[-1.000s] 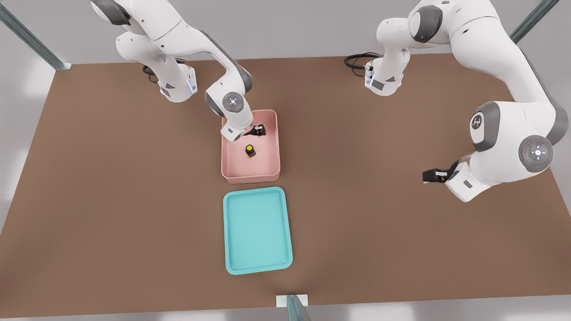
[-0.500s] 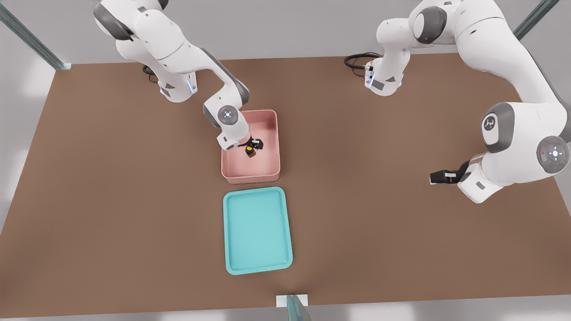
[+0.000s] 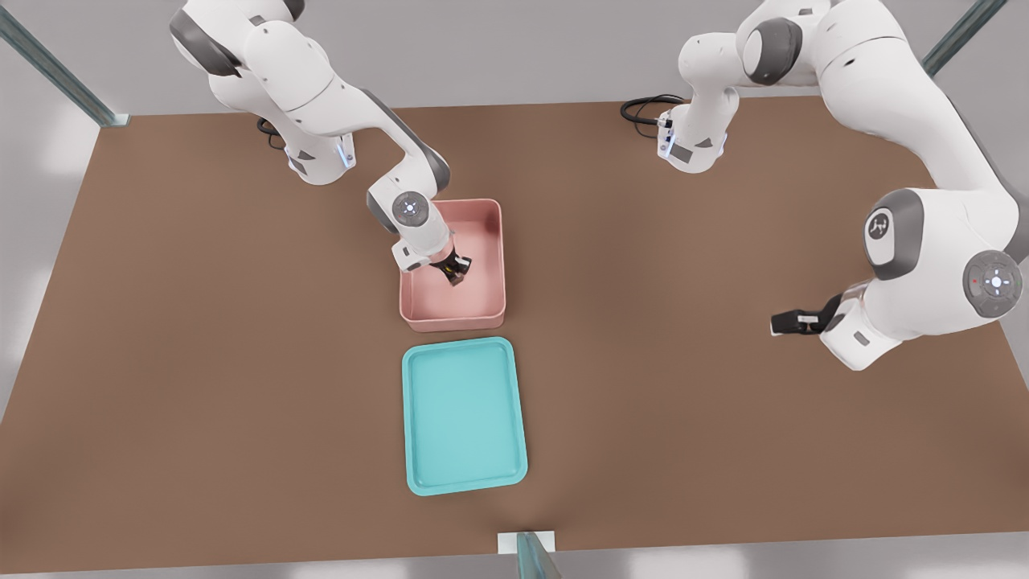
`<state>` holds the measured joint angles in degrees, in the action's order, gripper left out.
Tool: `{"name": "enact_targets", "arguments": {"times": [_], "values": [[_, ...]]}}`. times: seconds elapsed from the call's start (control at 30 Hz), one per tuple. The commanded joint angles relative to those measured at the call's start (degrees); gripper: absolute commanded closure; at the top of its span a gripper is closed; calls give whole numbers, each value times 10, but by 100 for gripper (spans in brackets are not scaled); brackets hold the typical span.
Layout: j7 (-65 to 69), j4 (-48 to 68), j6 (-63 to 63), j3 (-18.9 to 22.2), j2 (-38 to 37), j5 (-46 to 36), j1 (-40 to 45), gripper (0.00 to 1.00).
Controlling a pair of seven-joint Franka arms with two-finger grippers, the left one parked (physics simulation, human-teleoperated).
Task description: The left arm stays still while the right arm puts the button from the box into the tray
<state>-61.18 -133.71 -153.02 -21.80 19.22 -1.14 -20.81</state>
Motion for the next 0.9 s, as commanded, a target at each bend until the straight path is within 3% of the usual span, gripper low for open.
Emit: {"name": "enact_targets", "arguments": {"times": [0.0,0.23,0.43,0.7,0.87], "values": [[-42,0,4,0,-4,2,0,56],[-46,23,105,2,-85,2,7,56],[-42,159,249,8,-103,3,55,56],[-73,505,379,15,122,89,80,55],[-94,644,386,16,261,137,57,55]]}}
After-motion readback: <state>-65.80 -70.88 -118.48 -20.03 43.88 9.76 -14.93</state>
